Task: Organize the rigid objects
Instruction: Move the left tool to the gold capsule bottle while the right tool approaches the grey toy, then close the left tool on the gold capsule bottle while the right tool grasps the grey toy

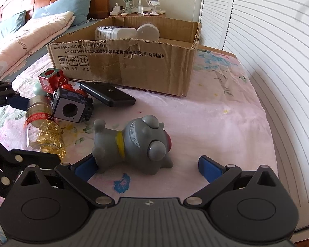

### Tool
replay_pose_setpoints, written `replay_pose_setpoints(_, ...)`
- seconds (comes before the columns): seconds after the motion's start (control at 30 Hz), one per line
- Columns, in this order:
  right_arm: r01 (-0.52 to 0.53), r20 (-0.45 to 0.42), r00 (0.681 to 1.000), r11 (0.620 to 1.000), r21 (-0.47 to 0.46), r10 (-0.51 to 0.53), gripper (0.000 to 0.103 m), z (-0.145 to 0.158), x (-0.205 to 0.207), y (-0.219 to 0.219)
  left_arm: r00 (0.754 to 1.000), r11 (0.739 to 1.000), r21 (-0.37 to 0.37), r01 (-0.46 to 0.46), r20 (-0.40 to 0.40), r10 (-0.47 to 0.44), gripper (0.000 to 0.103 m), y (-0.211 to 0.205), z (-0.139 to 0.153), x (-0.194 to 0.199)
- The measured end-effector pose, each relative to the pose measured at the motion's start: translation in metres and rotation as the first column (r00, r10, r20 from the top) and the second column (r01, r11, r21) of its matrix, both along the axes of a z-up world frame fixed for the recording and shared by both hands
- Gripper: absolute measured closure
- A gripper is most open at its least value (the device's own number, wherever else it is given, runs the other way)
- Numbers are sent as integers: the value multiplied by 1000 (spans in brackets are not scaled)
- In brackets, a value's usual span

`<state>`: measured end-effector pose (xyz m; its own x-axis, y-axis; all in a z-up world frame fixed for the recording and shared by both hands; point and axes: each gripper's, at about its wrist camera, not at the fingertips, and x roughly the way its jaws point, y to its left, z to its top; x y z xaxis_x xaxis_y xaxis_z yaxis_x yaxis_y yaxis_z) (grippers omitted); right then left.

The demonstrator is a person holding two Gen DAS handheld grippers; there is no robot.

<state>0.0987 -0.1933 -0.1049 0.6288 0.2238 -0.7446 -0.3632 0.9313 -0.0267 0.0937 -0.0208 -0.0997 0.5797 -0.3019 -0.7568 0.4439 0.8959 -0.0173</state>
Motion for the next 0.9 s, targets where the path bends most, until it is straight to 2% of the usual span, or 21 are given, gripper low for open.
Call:
replay_pose_setpoints(0.17, -5, 12, 1000, 1000, 4, 5, 0, -1, -1, 0, 999, 998, 39, -42, -4, 42, 10, 14, 2, -9)
replay_pose_setpoints(0.37, -40, -3, 999, 999, -2, 40, 0, 0, 6, 10, 993, 993, 24, -113, -18, 114, 10, 38, 4, -15)
replay_pose_setpoints(0.73, -102, -18, 995, 994, -28, 102, 0, 4, 14, 21, 992, 992, 23, -123, -9, 123, 10, 36, 3, -12)
replay_pose_setpoints(0.9, -112, -23, 994, 994, -17, 111, 13, 8, 17, 19, 990, 991, 11, -136, -21, 136, 10, 37, 4, -11)
